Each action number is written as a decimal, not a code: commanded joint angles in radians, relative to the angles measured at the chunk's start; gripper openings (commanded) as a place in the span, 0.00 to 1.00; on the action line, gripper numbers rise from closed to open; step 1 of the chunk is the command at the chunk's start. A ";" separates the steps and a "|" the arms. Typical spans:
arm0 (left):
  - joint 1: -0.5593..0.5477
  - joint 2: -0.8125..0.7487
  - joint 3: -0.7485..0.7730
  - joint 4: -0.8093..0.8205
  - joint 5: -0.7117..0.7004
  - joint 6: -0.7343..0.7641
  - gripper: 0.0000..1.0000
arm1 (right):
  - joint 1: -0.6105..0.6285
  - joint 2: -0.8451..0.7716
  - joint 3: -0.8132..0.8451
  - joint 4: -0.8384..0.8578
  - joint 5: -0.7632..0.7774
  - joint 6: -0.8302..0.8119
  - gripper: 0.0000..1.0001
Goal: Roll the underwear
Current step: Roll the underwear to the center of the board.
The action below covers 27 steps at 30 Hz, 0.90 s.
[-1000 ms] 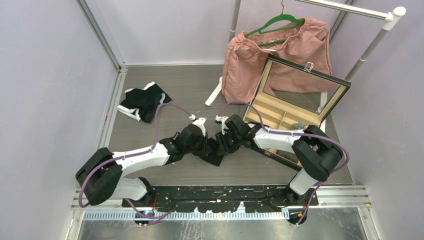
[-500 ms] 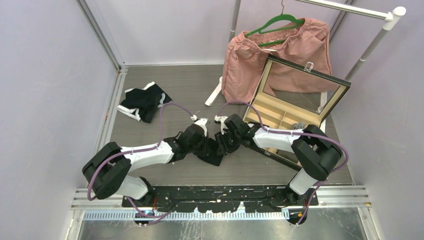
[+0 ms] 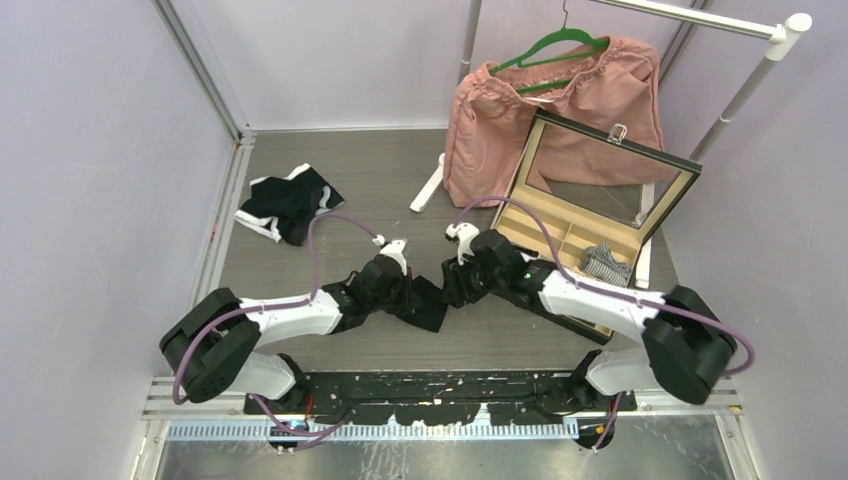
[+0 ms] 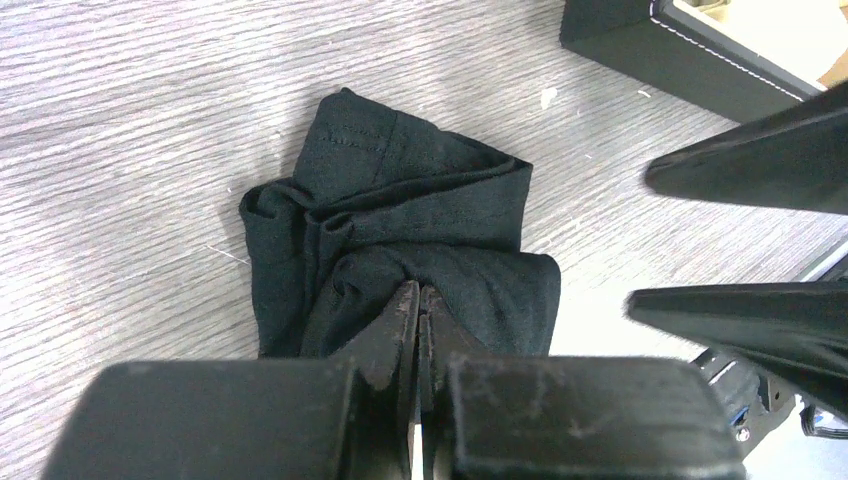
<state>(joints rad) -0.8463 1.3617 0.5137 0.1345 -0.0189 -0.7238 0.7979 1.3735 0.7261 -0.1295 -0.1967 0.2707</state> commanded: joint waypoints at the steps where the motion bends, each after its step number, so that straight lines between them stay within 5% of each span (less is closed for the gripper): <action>1: 0.004 0.014 -0.039 -0.131 -0.063 -0.005 0.01 | 0.019 -0.149 -0.080 0.161 0.149 -0.064 0.51; 10: 0.004 0.068 -0.048 -0.141 -0.064 -0.029 0.01 | 0.249 -0.217 -0.220 0.402 0.271 -0.432 0.57; 27: 0.017 0.105 -0.091 -0.150 -0.092 -0.074 0.01 | 0.505 0.070 -0.064 0.291 0.510 -0.700 0.64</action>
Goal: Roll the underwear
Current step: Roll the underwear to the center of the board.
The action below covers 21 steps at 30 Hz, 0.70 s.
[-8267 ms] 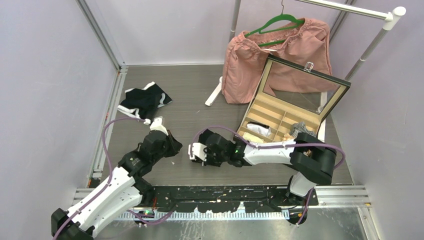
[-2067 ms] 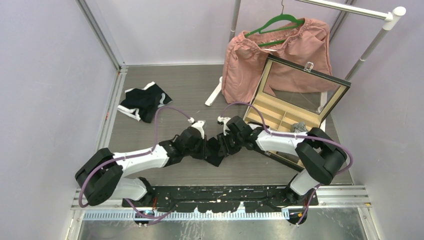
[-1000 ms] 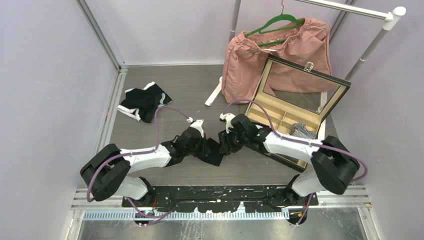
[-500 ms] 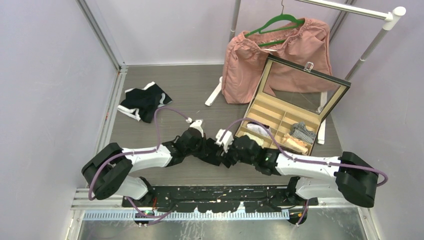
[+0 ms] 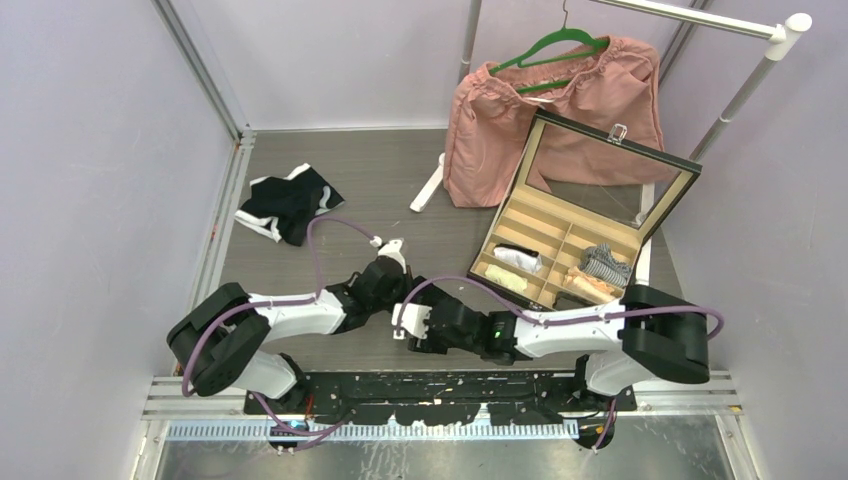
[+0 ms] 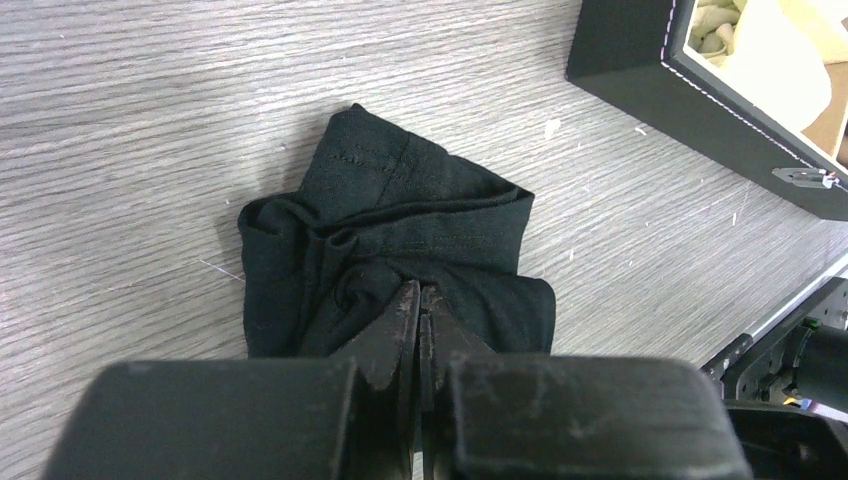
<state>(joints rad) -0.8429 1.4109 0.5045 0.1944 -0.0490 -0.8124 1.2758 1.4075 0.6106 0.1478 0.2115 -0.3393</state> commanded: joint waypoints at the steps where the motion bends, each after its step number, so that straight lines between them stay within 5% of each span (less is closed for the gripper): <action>1: 0.018 0.054 -0.087 -0.208 -0.062 0.012 0.01 | 0.034 0.052 0.057 0.013 0.117 -0.103 0.64; 15: 0.052 0.065 -0.119 -0.199 -0.040 0.014 0.01 | 0.077 0.238 0.125 -0.005 0.284 -0.234 0.65; 21: 0.066 0.066 -0.124 -0.168 -0.023 0.019 0.01 | 0.078 0.280 0.111 0.021 0.336 -0.233 0.49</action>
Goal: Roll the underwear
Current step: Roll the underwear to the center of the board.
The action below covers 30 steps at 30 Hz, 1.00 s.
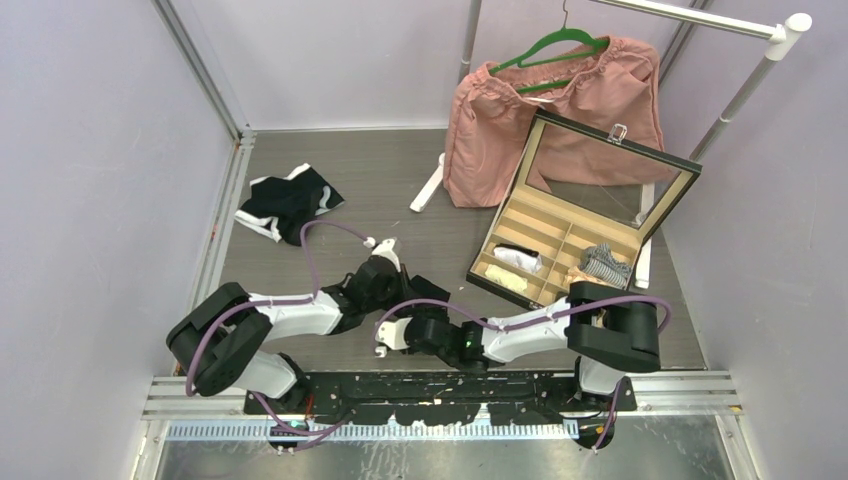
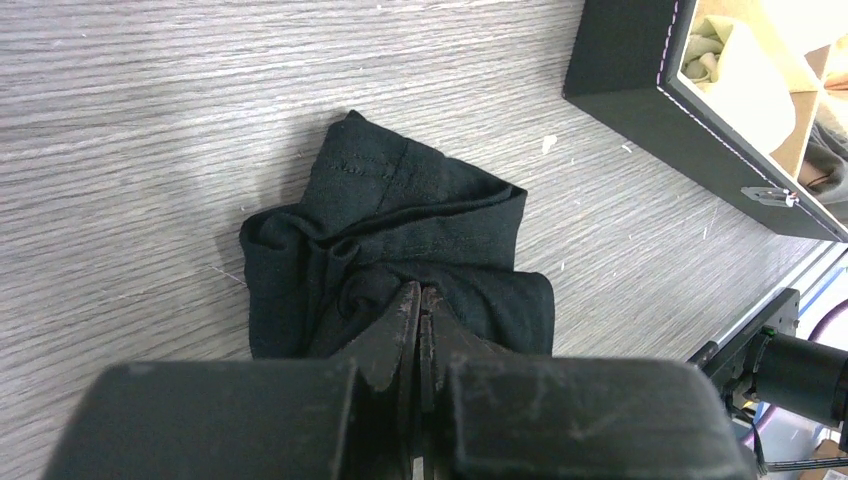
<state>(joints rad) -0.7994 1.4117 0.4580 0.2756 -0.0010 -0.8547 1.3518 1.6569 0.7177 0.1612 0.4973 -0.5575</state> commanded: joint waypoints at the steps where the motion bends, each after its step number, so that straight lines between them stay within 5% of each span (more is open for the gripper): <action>1: 0.024 0.068 -0.078 -0.245 -0.068 0.063 0.01 | 0.003 0.035 0.001 0.013 0.050 -0.009 0.44; 8: 0.043 0.066 -0.077 -0.221 -0.025 0.070 0.01 | -0.002 0.061 -0.014 0.057 0.064 0.016 0.02; 19: 0.063 -0.330 0.061 -0.522 -0.103 0.067 0.01 | -0.085 -0.120 -0.023 -0.042 -0.217 0.225 0.01; 30: 0.068 -0.684 0.030 -0.782 -0.249 0.046 0.02 | -0.264 -0.167 0.019 -0.048 -0.618 0.535 0.01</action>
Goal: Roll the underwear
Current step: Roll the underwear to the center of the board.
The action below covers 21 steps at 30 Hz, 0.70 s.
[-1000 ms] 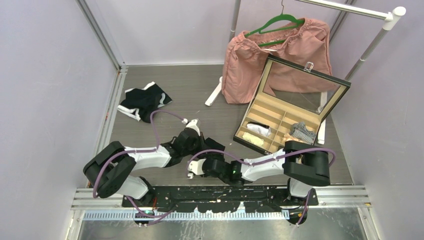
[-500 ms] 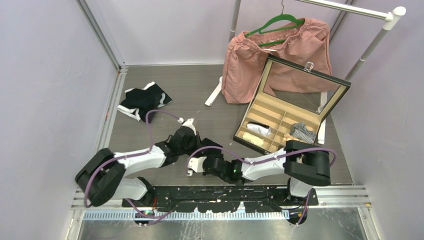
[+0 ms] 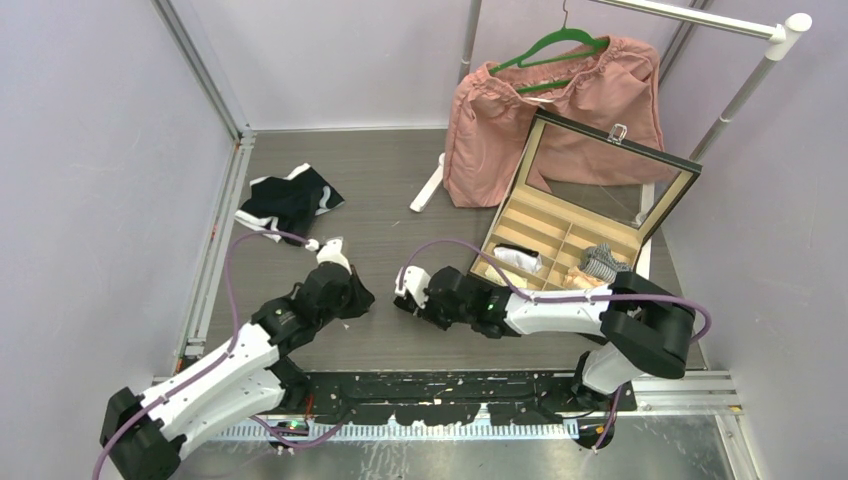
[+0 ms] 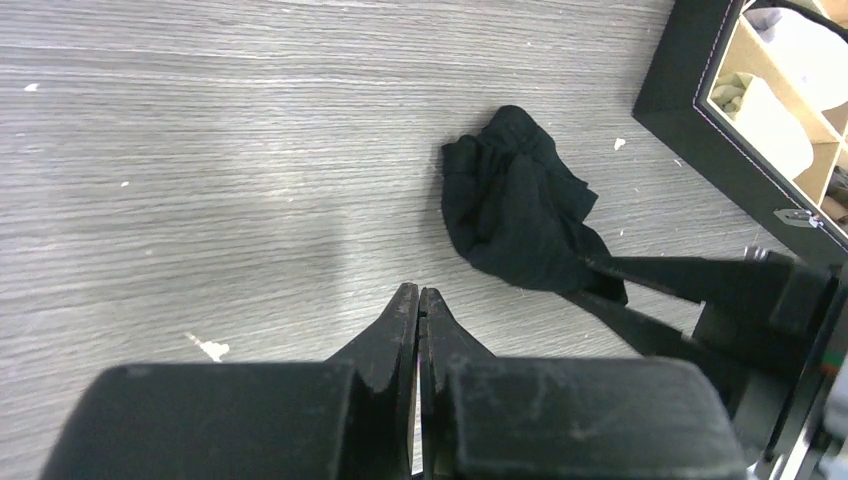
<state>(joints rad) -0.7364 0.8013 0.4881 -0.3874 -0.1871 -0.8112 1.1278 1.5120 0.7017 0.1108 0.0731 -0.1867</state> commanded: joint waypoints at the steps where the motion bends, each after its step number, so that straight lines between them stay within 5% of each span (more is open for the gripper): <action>1: 0.005 -0.088 -0.001 -0.123 -0.059 0.006 0.02 | -0.053 -0.018 0.033 0.020 -0.226 0.193 0.01; 9: 0.005 -0.088 0.015 -0.062 0.036 0.057 0.01 | -0.132 0.036 0.024 0.160 -0.412 0.455 0.01; 21: 0.004 0.017 0.029 0.073 0.130 0.091 0.01 | -0.218 0.107 -0.018 0.305 -0.462 0.739 0.01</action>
<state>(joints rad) -0.7364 0.7963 0.4877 -0.4084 -0.0994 -0.7464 0.9310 1.5959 0.6994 0.3294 -0.3599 0.4381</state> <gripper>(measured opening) 0.012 0.211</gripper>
